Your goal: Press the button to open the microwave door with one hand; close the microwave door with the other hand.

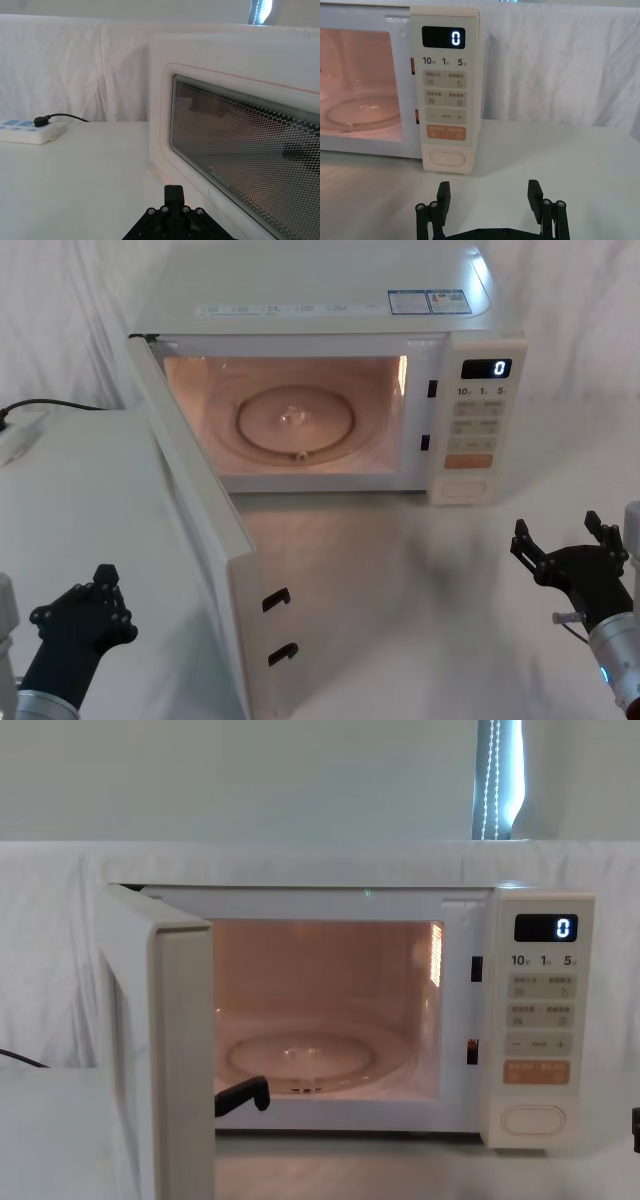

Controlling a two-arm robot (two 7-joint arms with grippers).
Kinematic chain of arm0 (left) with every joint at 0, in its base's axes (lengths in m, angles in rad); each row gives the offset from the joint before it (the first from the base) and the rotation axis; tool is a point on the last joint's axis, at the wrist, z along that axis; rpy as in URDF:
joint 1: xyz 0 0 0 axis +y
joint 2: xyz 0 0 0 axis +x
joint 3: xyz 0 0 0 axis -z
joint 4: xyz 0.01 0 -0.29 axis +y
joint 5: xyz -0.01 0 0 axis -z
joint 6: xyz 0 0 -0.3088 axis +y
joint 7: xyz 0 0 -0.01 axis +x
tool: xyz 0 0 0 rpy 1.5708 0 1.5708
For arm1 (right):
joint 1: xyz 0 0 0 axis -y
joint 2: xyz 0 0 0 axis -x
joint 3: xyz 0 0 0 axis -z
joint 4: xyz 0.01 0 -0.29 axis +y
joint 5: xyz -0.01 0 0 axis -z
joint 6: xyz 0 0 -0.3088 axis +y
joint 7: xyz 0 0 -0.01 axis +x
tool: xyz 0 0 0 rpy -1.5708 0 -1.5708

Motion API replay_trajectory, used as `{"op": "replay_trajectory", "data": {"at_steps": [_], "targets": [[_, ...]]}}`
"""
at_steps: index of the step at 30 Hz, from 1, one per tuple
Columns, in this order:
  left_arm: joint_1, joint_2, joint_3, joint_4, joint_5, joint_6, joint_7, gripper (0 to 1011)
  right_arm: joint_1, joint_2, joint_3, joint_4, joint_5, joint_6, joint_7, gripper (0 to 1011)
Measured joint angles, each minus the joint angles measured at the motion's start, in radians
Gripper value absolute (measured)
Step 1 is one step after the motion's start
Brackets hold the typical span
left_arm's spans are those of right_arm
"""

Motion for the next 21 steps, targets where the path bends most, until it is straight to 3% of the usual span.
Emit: {"op": "replay_trajectory", "data": {"at_steps": [10, 21], "targets": [[0.029, 0.019, -0.046, -0.070, -0.067, 0.049, -0.096, 0, 0.000, 0.000, 0.000, 0.000, 0.000, 0.000, 0.000, 1002], [0.044, 0.087, -0.135, -0.174, -0.266, 0.151, -0.209, 0, 0.000, 0.000, 0.000, 0.000, 0.000, 0.000, 0.000, 1002]]}}
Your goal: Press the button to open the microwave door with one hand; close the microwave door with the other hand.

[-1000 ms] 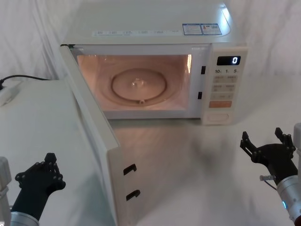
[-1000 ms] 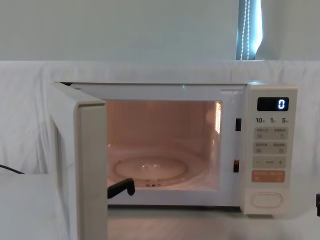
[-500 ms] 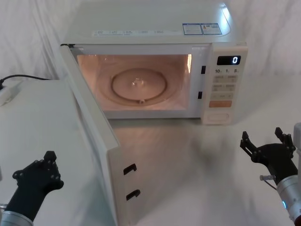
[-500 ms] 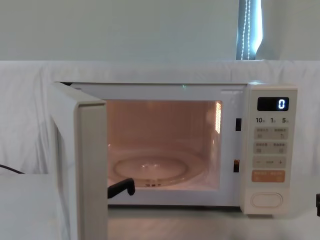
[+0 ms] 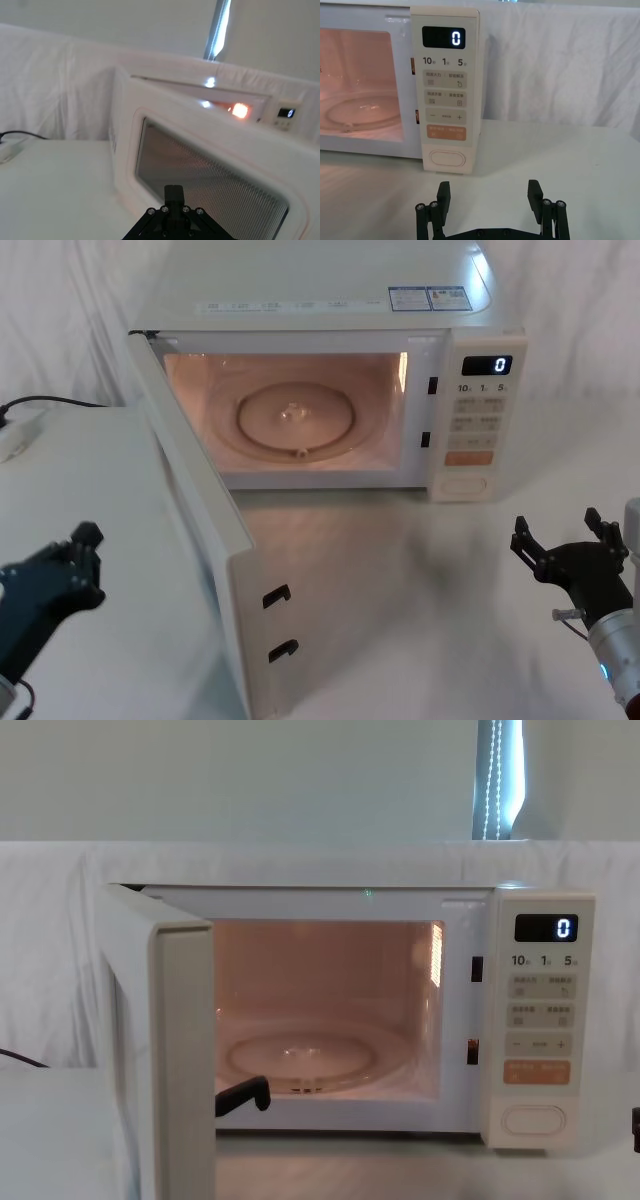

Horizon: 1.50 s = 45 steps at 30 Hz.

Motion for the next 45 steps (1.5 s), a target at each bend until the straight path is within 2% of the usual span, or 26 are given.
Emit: {"op": "replay_trajectory", "data": {"at_steps": [4, 7, 14, 26, 34, 45], "targets": [[-0.008, 0.026, -0.027, -0.031, -0.064, 0.031, -0.025, 0, 0.000, 0.000, 0.000, 0.000, 0.000, 0.000, 0.000, 1002], [-0.014, 0.038, -0.032, -0.041, -0.084, 0.042, -0.033, 0, 0.000, 0.000, 0.000, 0.000, 0.000, 0.000, 0.000, 1002], [-0.047, 0.071, -0.016, -0.050, -0.122, 0.072, -0.047, 0, 0.000, 0.000, 0.000, 0.000, 0.000, 0.000, 0.000, 1002], [-0.127, 0.103, 0.085, -0.010, -0.130, 0.097, -0.043, 0, 0.000, 0.000, 0.000, 0.000, 0.000, 0.000, 0.000, 1002], [-0.178, 0.114, 0.150, 0.013, -0.112, 0.095, -0.018, 0, 0.000, 0.000, 0.000, 0.000, 0.000, 0.000, 0.000, 1002], [-0.256, 0.103, 0.229, 0.051, -0.074, 0.081, 0.045, 0, 0.000, 0.000, 0.000, 0.000, 0.000, 0.000, 0.000, 1002]]}}
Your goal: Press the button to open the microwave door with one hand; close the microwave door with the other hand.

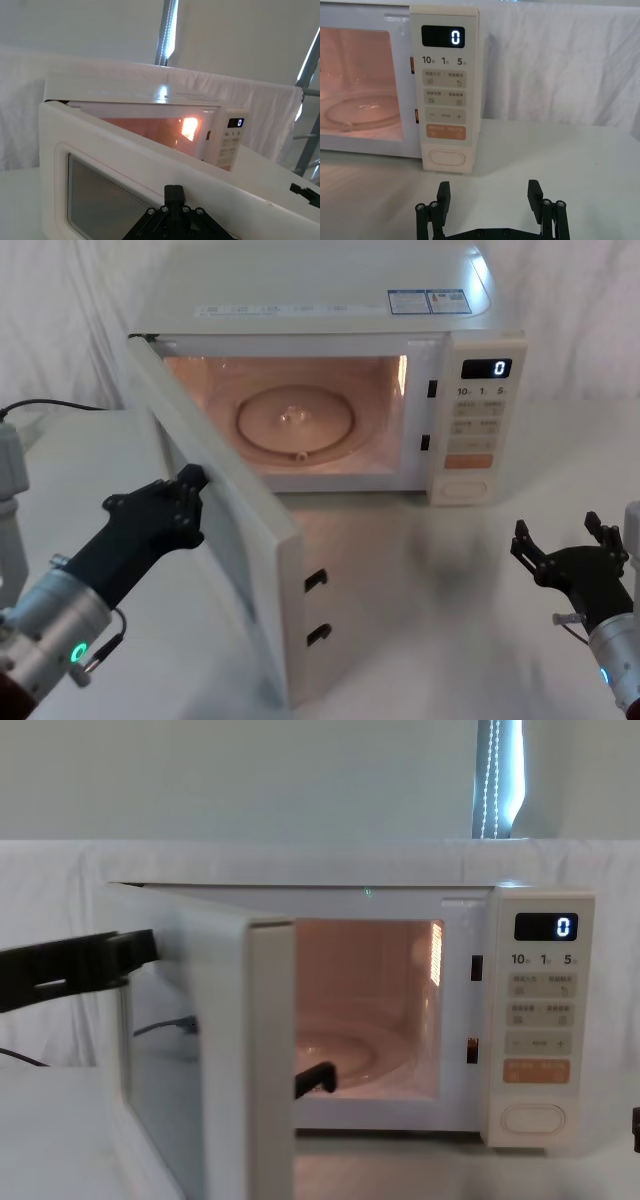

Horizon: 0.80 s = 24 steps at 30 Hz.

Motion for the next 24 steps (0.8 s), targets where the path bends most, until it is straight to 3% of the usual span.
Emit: {"op": "replay_trajectory", "data": {"at_steps": [11, 24], "targets": [[-0.112, -0.039, 0.072, 0.076, 0.045, 0.004, 0.060, 0, 0.000, 0.000, 0.000, 0.000, 0.000, 0.000, 0.000, 1002], [-0.259, -0.116, 0.144, 0.195, 0.111, 0.040, 0.088, 0, 0.000, 0.000, 0.000, 0.000, 0.000, 0.000, 0.000, 1002]]}}
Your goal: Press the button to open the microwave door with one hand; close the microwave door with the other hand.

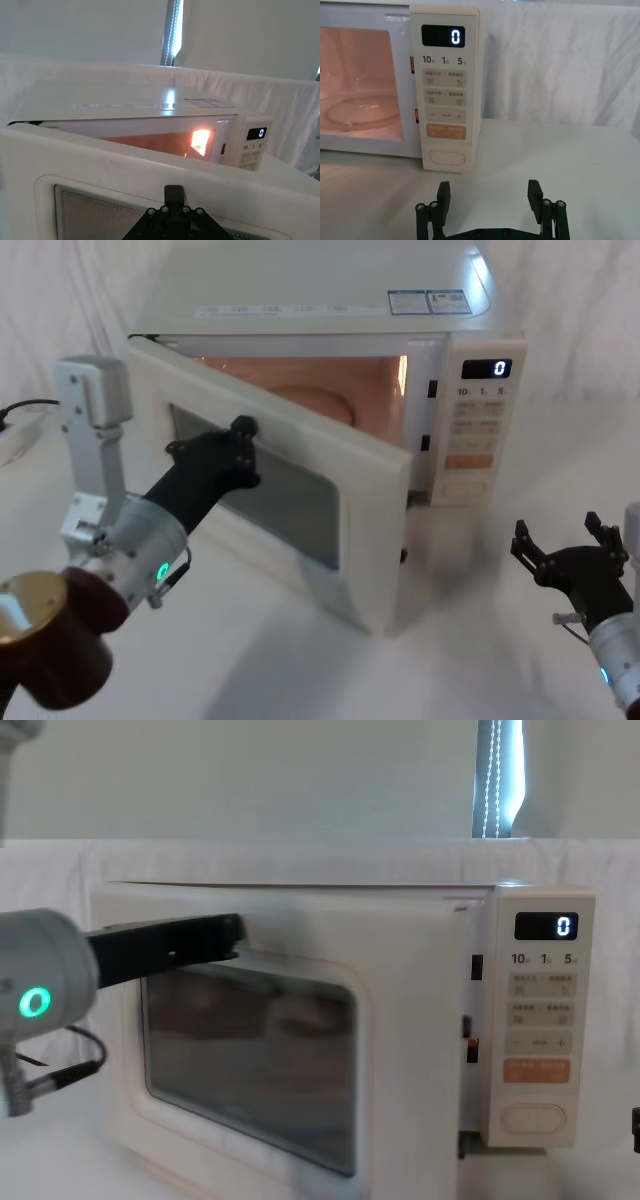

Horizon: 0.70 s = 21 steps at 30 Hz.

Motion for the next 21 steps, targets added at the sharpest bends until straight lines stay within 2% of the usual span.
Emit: {"op": "replay_trajectory", "data": {"at_steps": [9, 21], "targets": [[-0.082, -0.061, 0.035, 0.081, 0.056, 0.011, 0.013, 0, 0.000, 0.000, 0.000, 0.000, 0.000, 0.000, 0.000, 1002], [-0.151, -0.125, 0.047, 0.161, 0.119, -0.003, 0.017, 0, 0.000, 0.000, 0.000, 0.000, 0.000, 0.000, 0.000, 1002]]}}
